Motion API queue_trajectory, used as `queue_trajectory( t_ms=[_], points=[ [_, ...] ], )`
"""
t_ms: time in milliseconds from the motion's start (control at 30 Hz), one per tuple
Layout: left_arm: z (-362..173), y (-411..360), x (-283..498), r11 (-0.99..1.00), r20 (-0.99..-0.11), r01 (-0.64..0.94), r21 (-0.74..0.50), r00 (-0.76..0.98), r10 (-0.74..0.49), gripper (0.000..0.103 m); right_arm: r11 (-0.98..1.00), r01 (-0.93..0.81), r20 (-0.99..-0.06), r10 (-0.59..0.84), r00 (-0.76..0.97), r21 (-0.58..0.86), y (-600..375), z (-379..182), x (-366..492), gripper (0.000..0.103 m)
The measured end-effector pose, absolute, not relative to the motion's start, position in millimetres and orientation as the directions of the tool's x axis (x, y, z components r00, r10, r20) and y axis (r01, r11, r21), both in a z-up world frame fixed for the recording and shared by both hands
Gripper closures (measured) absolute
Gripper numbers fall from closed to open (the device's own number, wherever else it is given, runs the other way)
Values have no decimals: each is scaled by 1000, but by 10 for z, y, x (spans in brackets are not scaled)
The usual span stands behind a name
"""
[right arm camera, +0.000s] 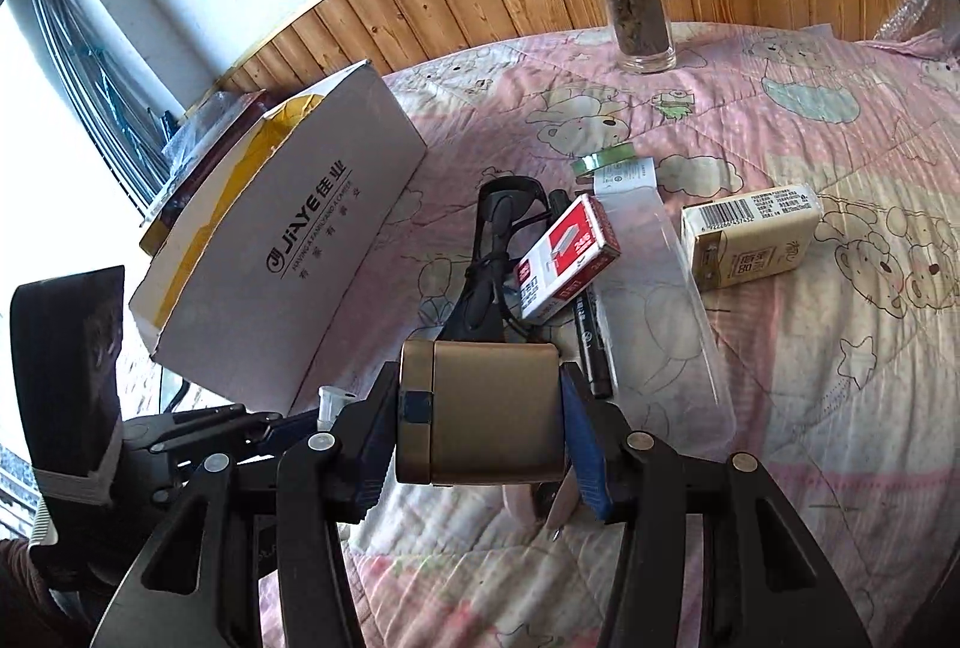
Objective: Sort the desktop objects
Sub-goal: 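Grasp the gold square tin with the right tool while the left tool grasps the white lighter, then carry the gold tin and white lighter with both tools over the cardboard box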
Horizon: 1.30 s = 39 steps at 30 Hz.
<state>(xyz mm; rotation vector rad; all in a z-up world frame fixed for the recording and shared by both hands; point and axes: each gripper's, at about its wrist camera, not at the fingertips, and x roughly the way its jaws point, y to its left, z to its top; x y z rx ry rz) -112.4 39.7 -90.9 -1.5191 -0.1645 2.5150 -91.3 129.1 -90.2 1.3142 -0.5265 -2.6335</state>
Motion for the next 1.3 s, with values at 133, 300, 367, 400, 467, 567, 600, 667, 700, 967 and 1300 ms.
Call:
queue_trajectory(
  t_ms=[133,300,367,400,467,567,600,667,700,967,1300],
  points=[
    [-810,365,-1007,-973,-848,-116,-201,-476,232,85,-937,-14,-747,-269,-608,348,1172,-842,-822,51],
    [-703,306,-842,-972,-833,-111,-206,-501,234,85,-947,-7,-748,-250,-615,322,1022,-762,-698,51],
    [-668,266,-766,-973,-829,-101,-206,-510,228,85,-952,-1,-749,-240,-618,307,952,-720,-664,51],
    [-651,238,-736,-973,-827,-95,-208,-514,227,85,-955,4,-748,-235,-620,296,908,-691,-640,51],
    [-617,182,-670,-975,-823,-80,-206,-524,217,85,-960,17,-746,-228,-626,280,838,-643,-597,51],
    [-576,92,-572,-976,-820,-58,-208,-533,207,85,-966,39,-740,-223,-635,257,706,-557,-531,51],
    [-567,60,-543,-977,-819,-51,-208,-536,203,85,-966,46,-738,-224,-637,253,663,-533,-506,51],
    [-545,-7,-473,-977,-817,-39,-209,-542,196,85,-968,59,-735,-223,-641,242,586,-490,-475,51],
    [-534,-39,-438,-977,-816,-32,-211,-545,194,85,-969,65,-733,-224,-642,239,540,-472,-459,51],
    [-447,-366,-214,-977,-802,37,-211,-578,151,85,-984,105,-739,-176,-651,142,145,-283,-396,51],
    [-140,-822,-20,-966,-753,107,-237,-648,112,85,-987,156,-721,-144,-677,51,-278,-18,-439,51]
  ],
)
